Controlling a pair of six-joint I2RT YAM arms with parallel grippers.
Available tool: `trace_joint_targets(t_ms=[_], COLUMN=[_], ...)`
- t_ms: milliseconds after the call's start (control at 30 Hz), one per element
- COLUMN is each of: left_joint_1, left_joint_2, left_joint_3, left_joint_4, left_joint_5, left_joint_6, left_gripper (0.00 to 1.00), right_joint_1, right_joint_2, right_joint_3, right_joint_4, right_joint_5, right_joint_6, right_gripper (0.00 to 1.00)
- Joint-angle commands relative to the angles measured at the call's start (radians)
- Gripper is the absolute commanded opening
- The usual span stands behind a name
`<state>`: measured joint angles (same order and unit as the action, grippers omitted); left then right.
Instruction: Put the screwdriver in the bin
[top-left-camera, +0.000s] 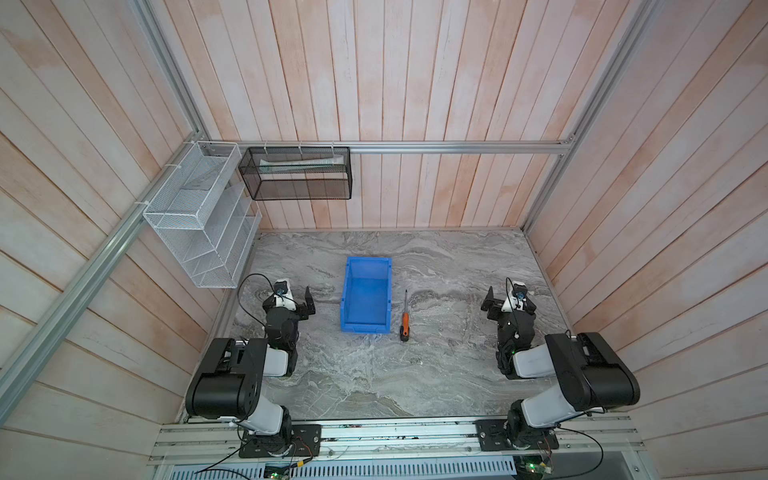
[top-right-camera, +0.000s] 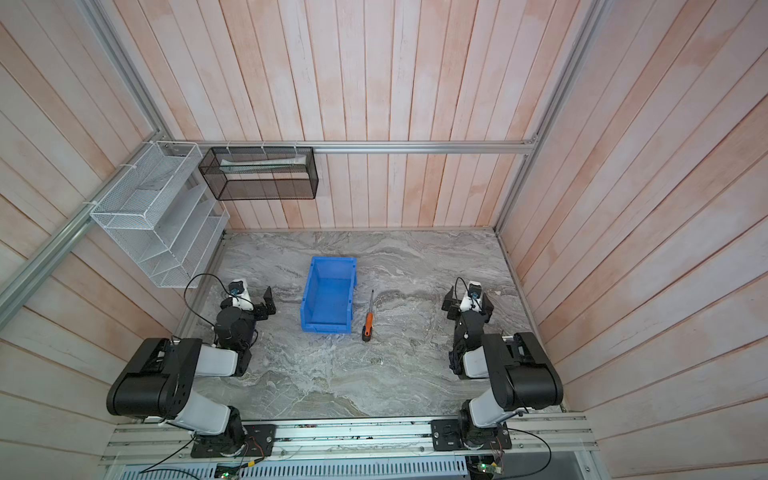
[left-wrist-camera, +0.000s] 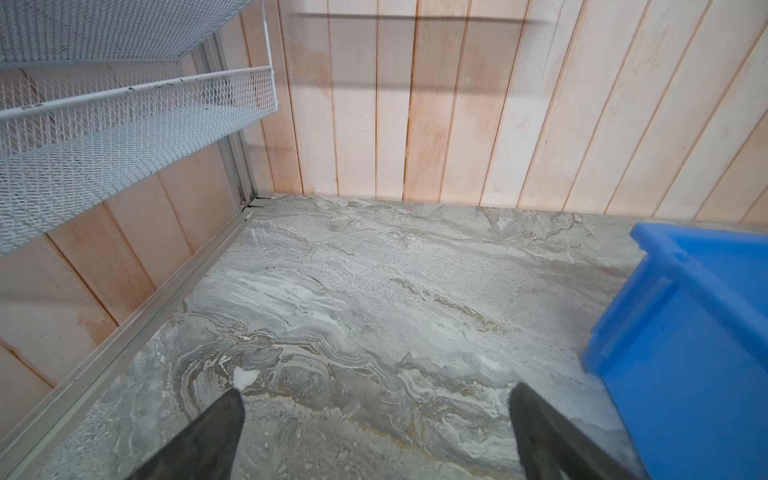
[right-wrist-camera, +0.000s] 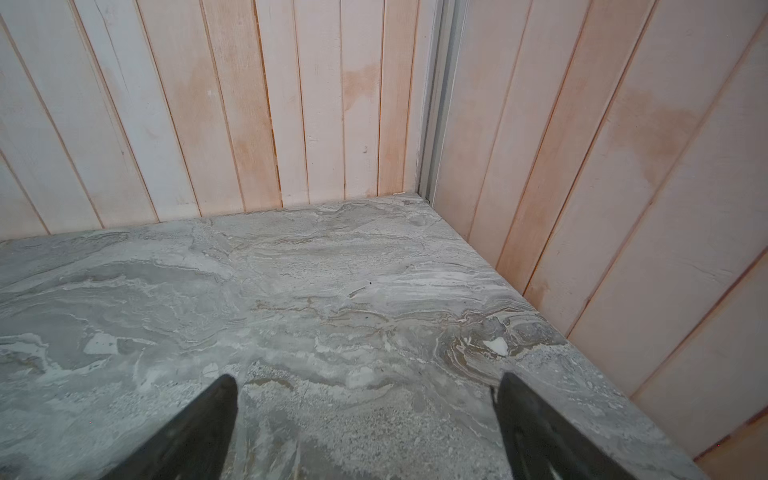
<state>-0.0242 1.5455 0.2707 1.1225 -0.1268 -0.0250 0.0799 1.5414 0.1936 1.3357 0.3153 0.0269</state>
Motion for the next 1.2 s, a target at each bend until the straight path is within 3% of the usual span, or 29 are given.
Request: trace_joint_targets(t_ms=[0,867,1000,1100,1167], left_joint_1=[0.006,0.006,0.003,-0.005,-0.027], left_joint_2=[-0.002,-0.003,-0.075,-0.144,-0.182], left_joint_3=[0.011,0.008,-0.015,-0.059,-0.069], left_joint_4=[0.009,0.012,-0.01,0.016,0.001], left_joint_5=[0.015,0.014,-0.045,-0.091,-0.15], left_joint_6=[0.011,0.01,-0.009,-0.016,-0.012], left_gripper=[1.0,1.0,1.0,1.0,1.0], right_joint_1=[0.003,0.003,0.007,0.023,0.026], right_joint_2=[0.007,0.007,-0.005,-0.087,-0.171], right_joint_3=[0.011,0.01,0.008,0.028,0.114], right_joint_4=[0.0,0.0,0.004,-0.099,-0.357], right_joint_5=[-0.008,-0.01,0.026,0.07,0.106], right_joint_6=[0.012,0.013,0.011,0.012,0.056], right_gripper=[0.98,0.98,0.98,0.98,0.98])
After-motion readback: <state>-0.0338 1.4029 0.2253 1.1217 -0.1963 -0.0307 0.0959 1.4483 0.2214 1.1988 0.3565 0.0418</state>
